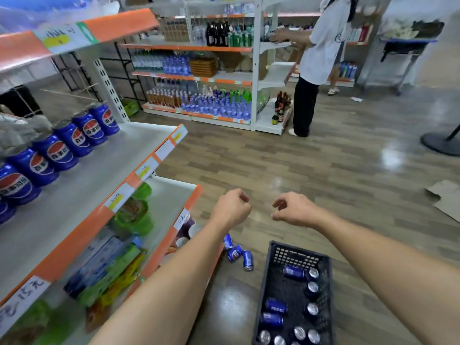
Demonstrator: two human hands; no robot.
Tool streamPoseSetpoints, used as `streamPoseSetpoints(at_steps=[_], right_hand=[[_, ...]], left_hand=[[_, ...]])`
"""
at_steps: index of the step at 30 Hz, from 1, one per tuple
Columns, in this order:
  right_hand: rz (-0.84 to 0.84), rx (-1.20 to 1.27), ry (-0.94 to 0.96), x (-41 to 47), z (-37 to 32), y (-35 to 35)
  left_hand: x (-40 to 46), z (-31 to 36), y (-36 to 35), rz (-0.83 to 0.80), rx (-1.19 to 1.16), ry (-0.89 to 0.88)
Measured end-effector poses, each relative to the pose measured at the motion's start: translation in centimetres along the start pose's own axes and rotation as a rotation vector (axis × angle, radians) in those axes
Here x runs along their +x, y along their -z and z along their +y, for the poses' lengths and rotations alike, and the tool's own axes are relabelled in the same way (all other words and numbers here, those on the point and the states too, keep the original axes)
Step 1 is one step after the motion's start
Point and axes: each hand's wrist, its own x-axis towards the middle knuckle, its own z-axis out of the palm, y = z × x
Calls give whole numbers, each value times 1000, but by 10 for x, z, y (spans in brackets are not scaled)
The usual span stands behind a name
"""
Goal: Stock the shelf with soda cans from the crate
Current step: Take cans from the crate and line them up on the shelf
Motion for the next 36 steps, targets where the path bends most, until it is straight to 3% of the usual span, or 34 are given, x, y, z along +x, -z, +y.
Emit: streamPoseSetpoints(at_steps=[17,36], right_hand=[[-210,-138,297,-3,105,41],[-345,-205,496,43,88,32]], left_hand=[[-44,64,-106,207,-152,269],[-53,23,-94,357,-135,476]])
